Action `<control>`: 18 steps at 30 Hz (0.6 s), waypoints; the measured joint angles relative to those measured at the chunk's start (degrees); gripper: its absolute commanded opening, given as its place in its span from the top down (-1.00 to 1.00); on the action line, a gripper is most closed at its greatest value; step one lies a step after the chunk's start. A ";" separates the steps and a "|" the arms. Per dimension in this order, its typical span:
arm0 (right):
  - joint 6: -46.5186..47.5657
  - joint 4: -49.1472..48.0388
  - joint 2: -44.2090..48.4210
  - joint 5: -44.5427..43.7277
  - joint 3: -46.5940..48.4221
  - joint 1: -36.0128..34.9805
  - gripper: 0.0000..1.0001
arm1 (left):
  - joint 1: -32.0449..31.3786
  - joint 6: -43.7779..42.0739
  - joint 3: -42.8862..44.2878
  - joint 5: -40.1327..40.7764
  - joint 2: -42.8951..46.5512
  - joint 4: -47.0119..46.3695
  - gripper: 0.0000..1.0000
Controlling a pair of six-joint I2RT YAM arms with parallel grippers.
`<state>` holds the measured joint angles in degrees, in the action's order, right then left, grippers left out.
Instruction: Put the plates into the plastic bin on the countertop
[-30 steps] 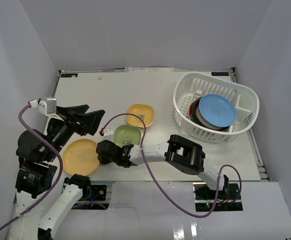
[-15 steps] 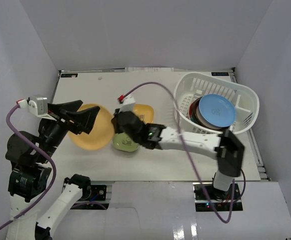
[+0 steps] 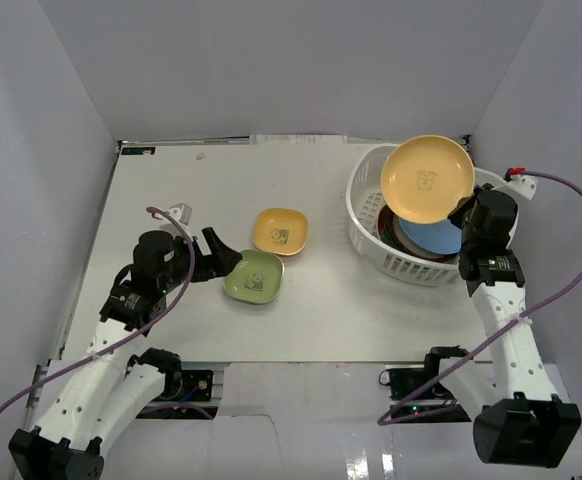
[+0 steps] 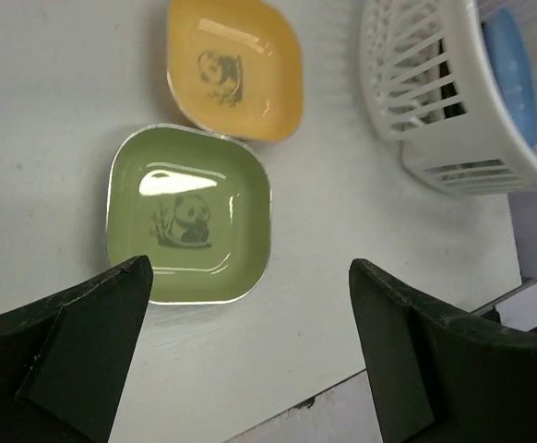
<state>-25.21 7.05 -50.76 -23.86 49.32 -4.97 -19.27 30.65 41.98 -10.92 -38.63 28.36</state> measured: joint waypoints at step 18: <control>-6.56 -0.07 -2.62 27.78 -10.64 20.13 -0.53 | -0.07 9.81 -11.74 10.12 -19.39 -11.37 -0.78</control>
<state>-31.77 6.98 -53.39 3.92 38.68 15.16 -19.33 40.47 30.24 -0.80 -58.02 16.99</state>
